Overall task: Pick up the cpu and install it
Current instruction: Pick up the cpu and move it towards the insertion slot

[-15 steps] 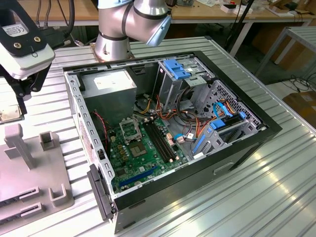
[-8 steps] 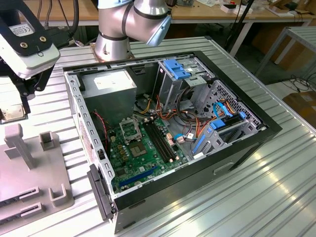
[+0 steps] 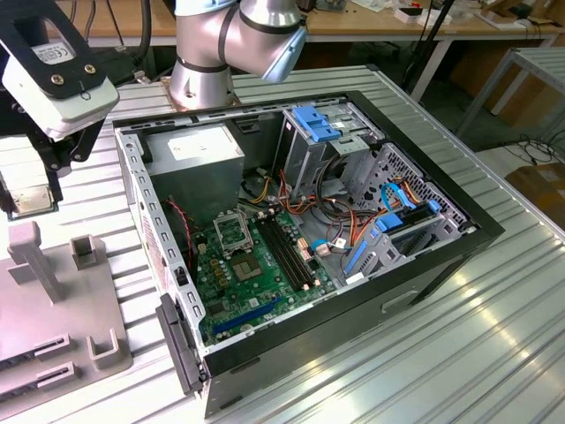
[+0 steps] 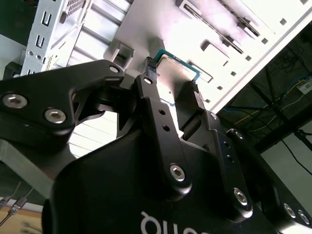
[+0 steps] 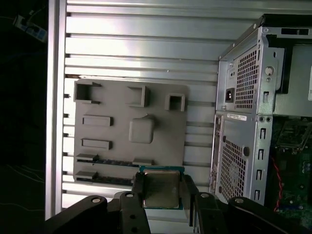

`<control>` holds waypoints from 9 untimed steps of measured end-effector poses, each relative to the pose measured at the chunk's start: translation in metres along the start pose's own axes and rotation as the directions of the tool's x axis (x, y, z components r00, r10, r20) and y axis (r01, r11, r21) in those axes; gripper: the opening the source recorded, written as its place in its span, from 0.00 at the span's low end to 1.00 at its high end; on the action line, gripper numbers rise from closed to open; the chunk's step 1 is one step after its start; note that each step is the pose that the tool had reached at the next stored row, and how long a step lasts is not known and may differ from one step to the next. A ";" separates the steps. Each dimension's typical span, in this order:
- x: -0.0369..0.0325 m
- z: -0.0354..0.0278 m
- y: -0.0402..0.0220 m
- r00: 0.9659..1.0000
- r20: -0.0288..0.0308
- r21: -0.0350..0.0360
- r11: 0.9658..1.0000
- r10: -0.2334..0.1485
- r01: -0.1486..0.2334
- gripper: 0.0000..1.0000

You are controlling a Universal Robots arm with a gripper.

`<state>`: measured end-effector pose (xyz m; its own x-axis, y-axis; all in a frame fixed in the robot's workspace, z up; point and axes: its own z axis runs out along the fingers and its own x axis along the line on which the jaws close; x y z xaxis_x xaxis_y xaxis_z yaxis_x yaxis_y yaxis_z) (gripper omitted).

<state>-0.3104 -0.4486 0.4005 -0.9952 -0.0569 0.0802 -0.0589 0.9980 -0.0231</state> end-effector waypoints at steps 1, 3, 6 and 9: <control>-0.0007 -0.0001 0.0000 1.000 0.000 0.000 1.000 0.000 0.000 0.41; -0.0021 -0.0002 -0.0001 1.000 0.000 0.000 1.000 0.000 0.000 0.41; -0.0043 -0.0004 -0.0003 1.000 0.000 0.000 1.000 0.000 0.000 0.41; -0.0064 -0.0005 -0.0004 1.000 0.000 0.000 1.000 0.000 0.000 0.41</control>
<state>-0.3040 -0.4486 0.4006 -0.9952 -0.0569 0.0802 -0.0589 0.9980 -0.0232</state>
